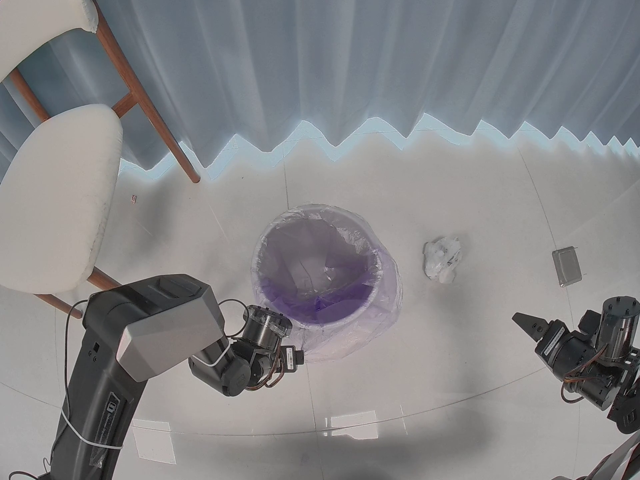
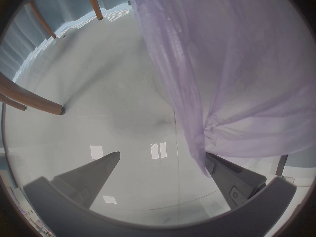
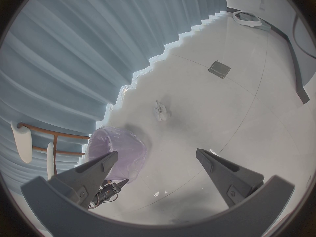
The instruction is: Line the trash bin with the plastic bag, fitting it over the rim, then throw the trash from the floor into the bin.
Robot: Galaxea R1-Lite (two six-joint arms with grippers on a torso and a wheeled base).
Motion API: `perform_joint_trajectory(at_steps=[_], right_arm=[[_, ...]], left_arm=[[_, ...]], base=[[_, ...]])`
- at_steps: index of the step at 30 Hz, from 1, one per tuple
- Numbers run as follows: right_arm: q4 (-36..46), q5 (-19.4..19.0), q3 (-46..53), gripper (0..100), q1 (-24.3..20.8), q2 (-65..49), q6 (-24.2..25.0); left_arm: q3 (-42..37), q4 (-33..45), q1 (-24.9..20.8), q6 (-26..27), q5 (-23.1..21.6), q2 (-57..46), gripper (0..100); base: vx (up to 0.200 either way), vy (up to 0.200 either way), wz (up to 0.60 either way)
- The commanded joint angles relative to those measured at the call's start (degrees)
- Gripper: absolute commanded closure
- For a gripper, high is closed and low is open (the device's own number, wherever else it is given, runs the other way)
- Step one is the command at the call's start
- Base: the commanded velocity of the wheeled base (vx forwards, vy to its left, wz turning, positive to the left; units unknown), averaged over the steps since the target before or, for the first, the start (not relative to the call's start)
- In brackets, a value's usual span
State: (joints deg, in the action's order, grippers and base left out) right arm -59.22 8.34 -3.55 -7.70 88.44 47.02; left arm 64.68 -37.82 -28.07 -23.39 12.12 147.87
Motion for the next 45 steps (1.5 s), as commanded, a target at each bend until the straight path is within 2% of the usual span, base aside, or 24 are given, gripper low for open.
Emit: perform_joint_trajectory(at_steps=[1, 3, 4, 5, 8, 9, 10, 11, 14, 16, 18, 23, 27, 30, 38, 45], right_arm=[[0.0, -0.2, -0.3, 0, 0.0, 0.6, 0.0], [0.0, -0.3, -0.4, 0, 0.0, 0.9, 0.0], [0.0, -0.3, -0.4, 0, 0.0, 0.9, 0.0], [0.1, -0.3, -0.2, 0, 0.0, 1.1, 0.1], [0.1, -0.3, 0.0, 0, 0.0, 1.4, 0.2], [0.1, -0.3, 0.0, 0, 0.0, 1.4, 0.2], [0.2, -0.5, 0.0, 0, -0.2, 1.4, 0.2], [0.2, -0.5, 0.0, 0, -0.3, 1.4, 0.2], [0.2, -0.5, 0.1, 0, -2.3, 1.4, 0.4], [0.2, -0.5, 0.1, 0, -2.7, 1.4, 0.4], [0.2, -0.5, 0.1, 0, -3.1, 1.5, 0.4], [0.2, -0.4, 0.1, 0, -4.2, 1.9, 0.5], [0.1, -0.5, 0.1, 0, -4.2, 2.2, 0.5], [0.1, -0.4, 0.1, 0, -4.2, 2.2, 0.4], [0.1, -0.4, 0.2, 0, -4.2, 2.1, 0.4], [0.1, -0.5, 0.5, 0, -4.2, 2.2, 0.5]], left_arm=[[-3.0, -1.3, -0.1, -2.3, -0.2, -2.9, 0], [-8.2, -3.7, -0.6, -3.9, -0.6, -7.4, 0], [-8.2, -3.7, -0.6, -3.9, -0.6, -7.4, 0], [-13.5, -5.7, -0.6, -4.0, -1.2, -11.8, 0], [-22.2, -8.2, -0.1, -3.9, -2.4, -17.8, 0], [-22.2, -8.2, -0.1, -3.9, -2.4, -17.8, 0], [-29.3, -9.9, 0.4, -3.9, -3.3, -22.0, 0], [-30.8, -10.3, 0.7, -3.9, -3.6, -22.9, 0], [-40.9, -14.7, 4.2, -3.9, -5.0, -27.3, 0], [-42.4, -16.4, 5.0, -3.9, -4.9, -27.5, 0], [-45.9, -23.7, 8.7, -4.0, -4.9, -27.0, 0], [-46.1, -34.1, 13.7, -5.0, -5.5, -21.2, 0], [-43.9, -43.6, 13.4, -7.7, -7.1, -15.2, 0], [-42.3, -48.4, 13.2, -7.7, -7.5, -10.9, 0], [-33.4, -48.5, 13.6, -7.6, -10.7, -7.5, 0], [-28.2, -48.4, 13.3, -7.7, -11.3, -6.1, 0]], base=[[0.000, 0.000, 0.00], [0.000, 0.000, 0.00], [0.000, 0.000, 0.00], [0.000, 0.000, 0.00], [0.000, 0.000, 0.00], [0.000, 0.000, 0.00], [0.000, 0.000, 0.00], [0.000, 0.000, 0.00], [0.000, 0.000, 0.00], [0.000, 0.000, 0.00], [0.000, 0.000, 0.00], [0.000, 0.000, 0.00], [0.000, 0.000, 0.00], [0.000, 0.000, 0.00], [0.000, 0.000, 0.00], [0.000, 0.000, 0.00]])
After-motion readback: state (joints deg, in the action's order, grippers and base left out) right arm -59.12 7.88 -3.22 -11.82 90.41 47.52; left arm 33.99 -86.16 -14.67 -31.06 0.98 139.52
